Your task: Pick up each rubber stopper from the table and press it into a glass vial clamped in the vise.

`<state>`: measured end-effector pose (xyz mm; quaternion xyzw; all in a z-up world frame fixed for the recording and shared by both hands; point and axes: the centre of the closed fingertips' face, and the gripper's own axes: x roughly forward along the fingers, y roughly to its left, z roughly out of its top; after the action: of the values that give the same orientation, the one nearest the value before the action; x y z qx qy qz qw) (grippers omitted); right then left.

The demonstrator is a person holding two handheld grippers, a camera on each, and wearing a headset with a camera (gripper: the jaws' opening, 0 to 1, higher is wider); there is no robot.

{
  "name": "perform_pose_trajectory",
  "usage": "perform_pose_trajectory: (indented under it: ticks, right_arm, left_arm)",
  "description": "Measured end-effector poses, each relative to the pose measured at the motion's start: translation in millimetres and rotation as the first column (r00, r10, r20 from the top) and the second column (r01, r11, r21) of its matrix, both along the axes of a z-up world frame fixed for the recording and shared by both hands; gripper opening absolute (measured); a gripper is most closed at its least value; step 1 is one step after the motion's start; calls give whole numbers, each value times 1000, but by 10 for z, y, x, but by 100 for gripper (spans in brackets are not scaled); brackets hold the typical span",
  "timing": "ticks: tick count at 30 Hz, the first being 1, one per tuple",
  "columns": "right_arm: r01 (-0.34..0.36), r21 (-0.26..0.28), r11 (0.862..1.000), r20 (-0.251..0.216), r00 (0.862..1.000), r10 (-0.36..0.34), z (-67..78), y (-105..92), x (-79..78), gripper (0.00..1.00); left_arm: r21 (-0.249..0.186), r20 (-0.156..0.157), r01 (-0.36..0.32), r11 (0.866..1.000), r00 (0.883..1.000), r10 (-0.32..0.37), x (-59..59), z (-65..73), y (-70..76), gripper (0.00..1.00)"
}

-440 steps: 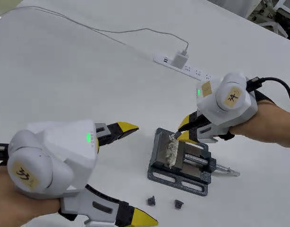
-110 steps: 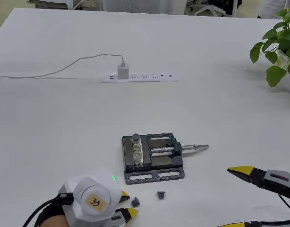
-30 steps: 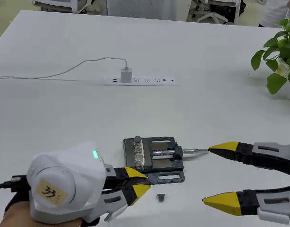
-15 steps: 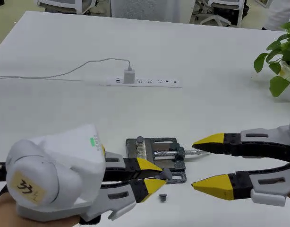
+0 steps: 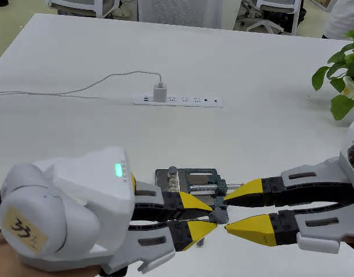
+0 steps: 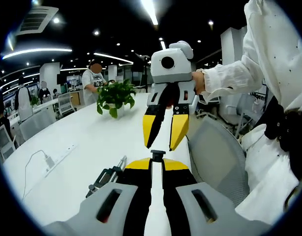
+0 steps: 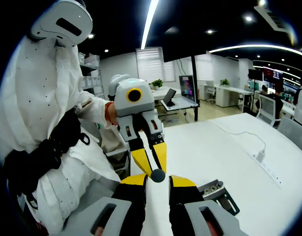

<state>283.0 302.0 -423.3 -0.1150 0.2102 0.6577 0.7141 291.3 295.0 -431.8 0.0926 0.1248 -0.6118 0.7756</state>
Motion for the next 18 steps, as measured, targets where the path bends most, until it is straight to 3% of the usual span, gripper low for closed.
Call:
perform_pose_trajectory:
  ticks: [18]
  right_arm:
    - [-32, -11, 999, -13, 999, 32, -19, 22, -56, 8]
  left_arm:
    - [6, 3, 28, 1000, 1000, -28, -53, 13, -25, 3]
